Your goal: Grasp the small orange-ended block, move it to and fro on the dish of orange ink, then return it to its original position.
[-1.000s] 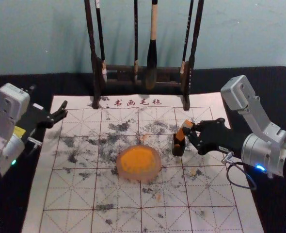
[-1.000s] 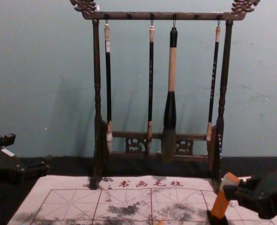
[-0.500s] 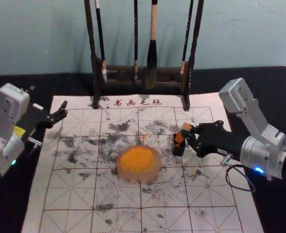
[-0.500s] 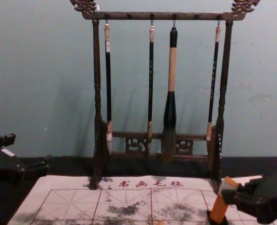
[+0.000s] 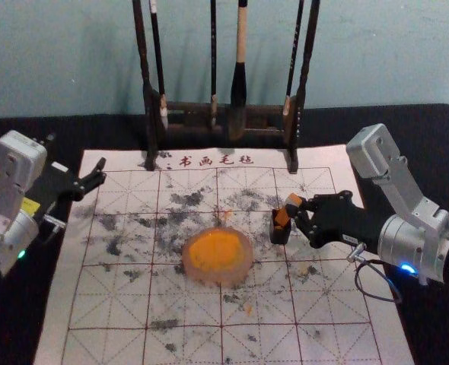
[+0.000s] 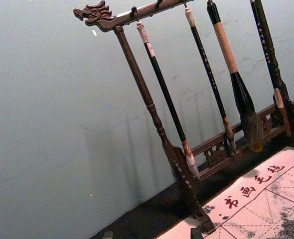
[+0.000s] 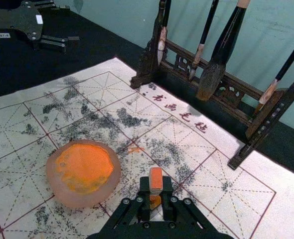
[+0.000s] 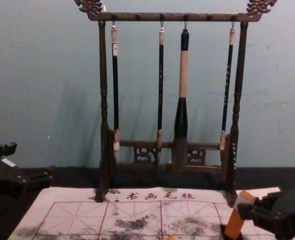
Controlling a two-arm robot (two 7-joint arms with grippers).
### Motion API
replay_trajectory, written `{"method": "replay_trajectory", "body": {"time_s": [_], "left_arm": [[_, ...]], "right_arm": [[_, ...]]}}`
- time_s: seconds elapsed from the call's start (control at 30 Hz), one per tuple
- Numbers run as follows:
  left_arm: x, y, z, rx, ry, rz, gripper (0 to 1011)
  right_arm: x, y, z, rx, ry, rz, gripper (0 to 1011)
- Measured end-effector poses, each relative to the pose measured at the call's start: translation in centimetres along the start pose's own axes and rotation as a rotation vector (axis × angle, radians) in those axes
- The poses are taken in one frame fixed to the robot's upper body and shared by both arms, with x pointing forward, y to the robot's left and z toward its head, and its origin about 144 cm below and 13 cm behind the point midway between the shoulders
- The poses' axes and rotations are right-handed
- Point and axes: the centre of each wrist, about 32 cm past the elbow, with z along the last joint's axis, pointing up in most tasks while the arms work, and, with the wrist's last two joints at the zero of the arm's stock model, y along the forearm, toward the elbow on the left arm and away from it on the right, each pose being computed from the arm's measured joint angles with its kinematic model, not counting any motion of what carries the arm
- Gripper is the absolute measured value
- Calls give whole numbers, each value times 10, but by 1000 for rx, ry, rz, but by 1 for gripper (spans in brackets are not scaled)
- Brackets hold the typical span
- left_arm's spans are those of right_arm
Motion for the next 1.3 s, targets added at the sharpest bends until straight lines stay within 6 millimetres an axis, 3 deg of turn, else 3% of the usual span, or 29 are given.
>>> {"method": "replay_trajectory", "body": {"time_s": [0.63,1.3], "left_arm": [[0,0,0,0,0,0,1001],[0,0,0,0,0,0,1001]], "right_arm": [[-2,0,-7,-22,13,-4,129],[-4,12,-13,-45,44,-14,129]]}}
